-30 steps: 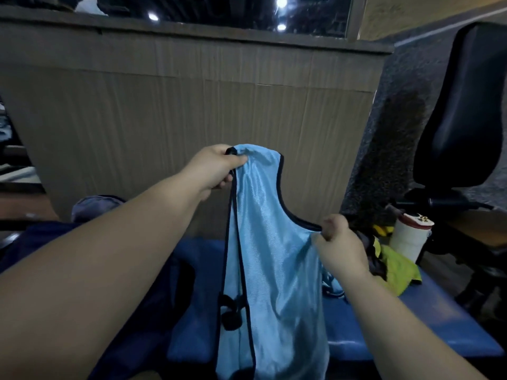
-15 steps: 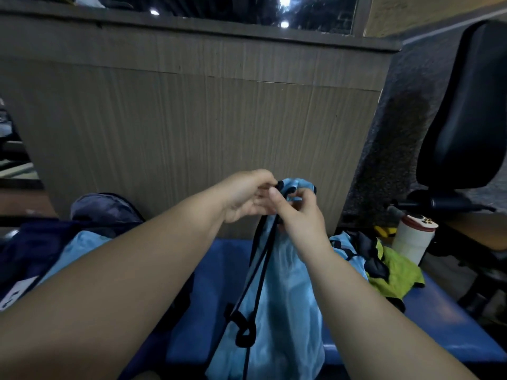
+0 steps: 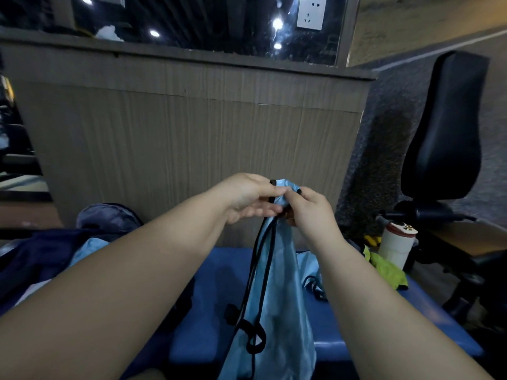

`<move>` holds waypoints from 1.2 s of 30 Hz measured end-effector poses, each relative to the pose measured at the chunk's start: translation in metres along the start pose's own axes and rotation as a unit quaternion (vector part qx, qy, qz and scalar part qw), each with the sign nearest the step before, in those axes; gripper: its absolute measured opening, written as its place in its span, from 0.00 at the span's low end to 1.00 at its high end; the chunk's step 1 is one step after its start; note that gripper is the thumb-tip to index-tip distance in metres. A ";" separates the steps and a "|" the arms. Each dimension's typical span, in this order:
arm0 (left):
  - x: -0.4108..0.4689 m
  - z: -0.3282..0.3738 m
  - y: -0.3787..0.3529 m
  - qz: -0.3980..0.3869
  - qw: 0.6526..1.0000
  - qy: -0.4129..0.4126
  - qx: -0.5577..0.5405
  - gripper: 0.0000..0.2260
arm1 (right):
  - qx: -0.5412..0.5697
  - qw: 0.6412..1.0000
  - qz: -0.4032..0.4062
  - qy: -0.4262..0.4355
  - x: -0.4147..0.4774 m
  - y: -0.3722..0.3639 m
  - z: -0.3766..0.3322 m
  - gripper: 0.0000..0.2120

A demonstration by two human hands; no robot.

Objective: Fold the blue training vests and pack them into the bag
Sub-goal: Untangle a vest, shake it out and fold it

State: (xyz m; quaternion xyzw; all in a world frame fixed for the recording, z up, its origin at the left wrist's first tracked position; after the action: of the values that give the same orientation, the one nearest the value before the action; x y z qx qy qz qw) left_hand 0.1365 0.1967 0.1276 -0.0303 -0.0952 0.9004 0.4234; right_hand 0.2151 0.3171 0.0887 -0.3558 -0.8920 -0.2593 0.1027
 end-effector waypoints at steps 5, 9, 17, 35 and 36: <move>-0.011 0.011 -0.001 0.082 0.991 -0.076 0.074 0.06 | 0.022 0.999 0.032 -0.026 -0.001 0.025 -0.007 0.17; -0.025 0.029 0.004 0.147 0.970 -0.136 0.140 0.05 | 0.051 0.993 0.084 -0.070 0.001 0.059 -0.007 0.19; -0.036 0.055 0.044 0.266 0.916 -0.231 0.190 0.06 | -0.035 0.976 0.211 -0.037 -0.024 0.133 -0.021 0.12; -0.045 0.040 0.047 0.319 0.899 -0.299 0.006 0.11 | 0.054 0.973 0.202 0.102 -0.044 0.125 -0.032 0.07; -0.045 0.038 0.039 0.296 0.908 -0.297 -0.008 0.12 | 0.077 0.979 0.154 0.108 -0.046 0.118 -0.038 0.07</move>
State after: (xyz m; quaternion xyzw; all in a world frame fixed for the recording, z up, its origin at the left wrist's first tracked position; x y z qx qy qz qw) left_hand 0.1307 0.1322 0.1555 0.2086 -0.2109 0.9508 0.0893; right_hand 0.3294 0.3426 0.1498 -0.4501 -0.8273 -0.2078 0.2643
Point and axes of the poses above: each hand's wrist, its own x-axis towards the middle knuckle, its own y-axis out of the back of the hand, z = x × y, the point moved 1 cm from there along x, towards the middle knuckle, and after that the axes turned 14 degrees about -x, right-handed, at the moved point
